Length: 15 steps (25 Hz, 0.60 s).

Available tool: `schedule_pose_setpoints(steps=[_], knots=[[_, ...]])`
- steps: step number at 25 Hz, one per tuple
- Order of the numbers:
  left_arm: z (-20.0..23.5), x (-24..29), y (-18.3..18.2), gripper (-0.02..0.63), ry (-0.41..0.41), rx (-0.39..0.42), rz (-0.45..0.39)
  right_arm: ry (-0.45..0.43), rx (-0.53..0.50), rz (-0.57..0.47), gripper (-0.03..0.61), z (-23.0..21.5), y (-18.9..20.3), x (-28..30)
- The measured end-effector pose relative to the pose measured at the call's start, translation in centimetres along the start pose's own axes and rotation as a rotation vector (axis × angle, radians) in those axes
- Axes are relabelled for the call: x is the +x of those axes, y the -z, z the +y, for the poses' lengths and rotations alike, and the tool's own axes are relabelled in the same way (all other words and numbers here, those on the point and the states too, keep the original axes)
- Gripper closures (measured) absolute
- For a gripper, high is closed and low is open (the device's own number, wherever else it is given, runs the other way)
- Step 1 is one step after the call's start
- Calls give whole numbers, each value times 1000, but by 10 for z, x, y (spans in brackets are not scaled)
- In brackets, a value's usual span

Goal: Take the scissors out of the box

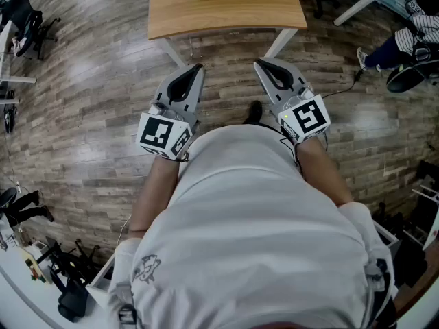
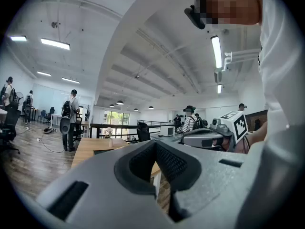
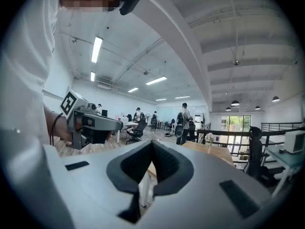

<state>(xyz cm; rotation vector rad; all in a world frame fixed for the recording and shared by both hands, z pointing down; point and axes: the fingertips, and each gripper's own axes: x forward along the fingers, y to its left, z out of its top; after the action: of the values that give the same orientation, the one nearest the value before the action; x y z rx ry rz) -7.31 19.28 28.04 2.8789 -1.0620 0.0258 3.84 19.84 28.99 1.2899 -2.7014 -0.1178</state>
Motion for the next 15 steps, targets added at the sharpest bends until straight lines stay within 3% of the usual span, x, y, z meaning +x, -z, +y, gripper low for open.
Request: schedule_pose_setpoints(steps=[15], knots=[[5, 11, 5, 609, -23, -6, 14, -38, 1, 7, 574, -9, 9, 8]])
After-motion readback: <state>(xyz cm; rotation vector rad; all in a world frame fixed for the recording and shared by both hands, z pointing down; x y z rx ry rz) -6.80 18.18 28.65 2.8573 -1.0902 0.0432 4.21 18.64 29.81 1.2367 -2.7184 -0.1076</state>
